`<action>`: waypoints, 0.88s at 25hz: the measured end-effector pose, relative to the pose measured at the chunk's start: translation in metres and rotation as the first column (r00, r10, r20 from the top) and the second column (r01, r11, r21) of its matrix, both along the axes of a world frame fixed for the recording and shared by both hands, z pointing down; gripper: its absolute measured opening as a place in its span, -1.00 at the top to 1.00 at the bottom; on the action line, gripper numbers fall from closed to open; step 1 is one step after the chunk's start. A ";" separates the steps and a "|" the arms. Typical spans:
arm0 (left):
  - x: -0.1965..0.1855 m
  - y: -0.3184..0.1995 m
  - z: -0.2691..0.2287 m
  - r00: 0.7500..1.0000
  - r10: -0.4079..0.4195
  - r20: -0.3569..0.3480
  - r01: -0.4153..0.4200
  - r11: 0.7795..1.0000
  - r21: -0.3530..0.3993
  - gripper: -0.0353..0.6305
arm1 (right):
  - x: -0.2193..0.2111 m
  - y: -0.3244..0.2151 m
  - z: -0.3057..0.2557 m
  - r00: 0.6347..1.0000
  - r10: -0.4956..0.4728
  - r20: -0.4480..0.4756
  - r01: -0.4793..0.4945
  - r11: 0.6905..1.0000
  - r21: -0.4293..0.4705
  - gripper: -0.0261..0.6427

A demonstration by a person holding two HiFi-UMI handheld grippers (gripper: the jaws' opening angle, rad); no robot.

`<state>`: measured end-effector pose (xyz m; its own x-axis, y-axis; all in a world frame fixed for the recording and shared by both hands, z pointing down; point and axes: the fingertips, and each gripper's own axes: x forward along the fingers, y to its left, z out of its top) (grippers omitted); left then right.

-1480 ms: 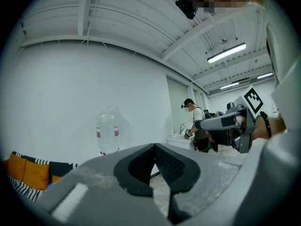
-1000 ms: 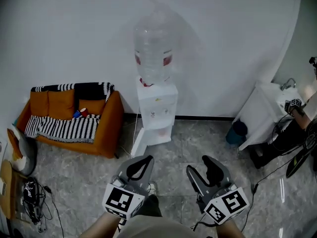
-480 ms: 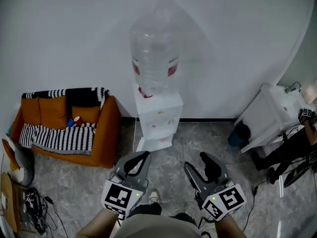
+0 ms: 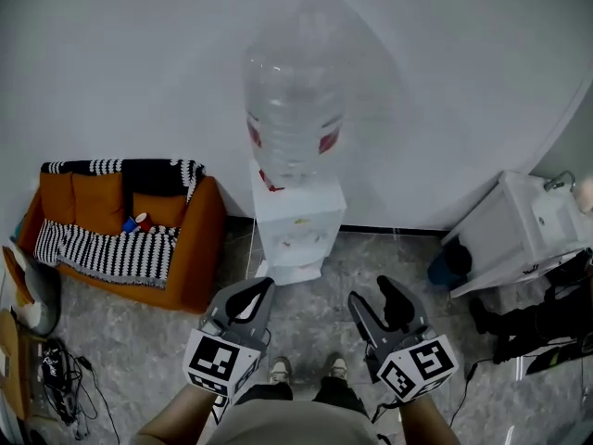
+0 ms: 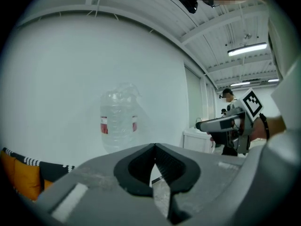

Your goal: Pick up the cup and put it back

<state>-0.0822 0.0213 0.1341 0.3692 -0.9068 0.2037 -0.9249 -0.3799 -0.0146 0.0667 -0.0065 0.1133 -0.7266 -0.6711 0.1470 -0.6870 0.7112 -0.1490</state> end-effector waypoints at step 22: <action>0.036 -0.086 0.113 0.967 -0.255 0.005 0.255 0.967 -0.001 0.89 | 0.015 -0.123 0.124 0.971 -0.235 -0.035 0.236 0.972 0.019 0.18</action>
